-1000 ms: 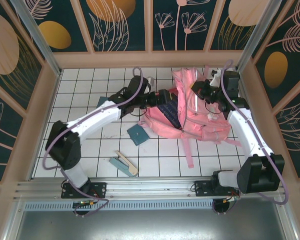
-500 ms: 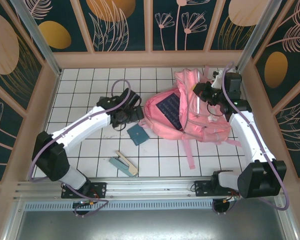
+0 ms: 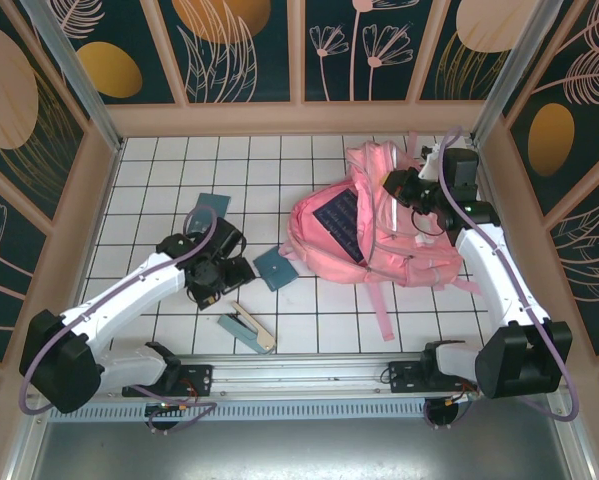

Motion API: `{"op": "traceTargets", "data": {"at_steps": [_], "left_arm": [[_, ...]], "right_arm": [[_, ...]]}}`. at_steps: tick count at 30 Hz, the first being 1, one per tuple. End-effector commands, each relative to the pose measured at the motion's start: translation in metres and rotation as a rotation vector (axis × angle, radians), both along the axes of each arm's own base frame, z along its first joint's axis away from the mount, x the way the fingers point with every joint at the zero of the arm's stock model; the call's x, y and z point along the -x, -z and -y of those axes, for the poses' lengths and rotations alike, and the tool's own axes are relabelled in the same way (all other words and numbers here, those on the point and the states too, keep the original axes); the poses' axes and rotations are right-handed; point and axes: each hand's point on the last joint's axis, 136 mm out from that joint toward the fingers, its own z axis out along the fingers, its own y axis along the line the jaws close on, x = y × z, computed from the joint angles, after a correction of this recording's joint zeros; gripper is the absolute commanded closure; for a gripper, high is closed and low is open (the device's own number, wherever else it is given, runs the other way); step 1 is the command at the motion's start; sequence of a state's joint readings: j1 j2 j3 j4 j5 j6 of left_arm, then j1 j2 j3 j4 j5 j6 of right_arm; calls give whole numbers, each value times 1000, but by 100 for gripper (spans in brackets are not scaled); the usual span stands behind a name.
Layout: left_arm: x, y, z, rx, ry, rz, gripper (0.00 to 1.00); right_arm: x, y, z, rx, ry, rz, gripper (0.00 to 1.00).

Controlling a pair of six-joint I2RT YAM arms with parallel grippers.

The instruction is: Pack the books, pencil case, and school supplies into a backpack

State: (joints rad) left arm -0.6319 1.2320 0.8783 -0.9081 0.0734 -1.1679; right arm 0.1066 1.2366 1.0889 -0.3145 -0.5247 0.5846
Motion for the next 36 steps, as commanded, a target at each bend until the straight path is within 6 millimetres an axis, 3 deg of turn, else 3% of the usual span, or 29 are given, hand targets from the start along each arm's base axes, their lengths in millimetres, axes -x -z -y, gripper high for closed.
{"op": "traceTargets", "data": {"at_steps": [1,5,10,12,16,24,29,36], "left_arm": [[8,13,17,114,-56,-56,16],[21,25,13,112,-76,-105,21],[38,11,-12,26,-104,-125,13],[46,5,-21,-2,-126,-136,3],[65,12,-24,29,-172,-190,1],[70,27,1,85,-176,-215,1],[62,35,20,110,-148,-211,2],[67,57,27,124,-186,-253,1]], "right_arm": [[1,-31,1,-1,1,125,100],[3,-32,1,7,1,123,100],[5,-32,0,10,0,121,100],[4,-33,0,10,4,125,100],[3,-32,0,5,6,128,100],[4,-31,-2,0,2,130,100],[5,-31,-2,4,-3,133,100],[8,-33,-3,8,-6,135,100]]}}
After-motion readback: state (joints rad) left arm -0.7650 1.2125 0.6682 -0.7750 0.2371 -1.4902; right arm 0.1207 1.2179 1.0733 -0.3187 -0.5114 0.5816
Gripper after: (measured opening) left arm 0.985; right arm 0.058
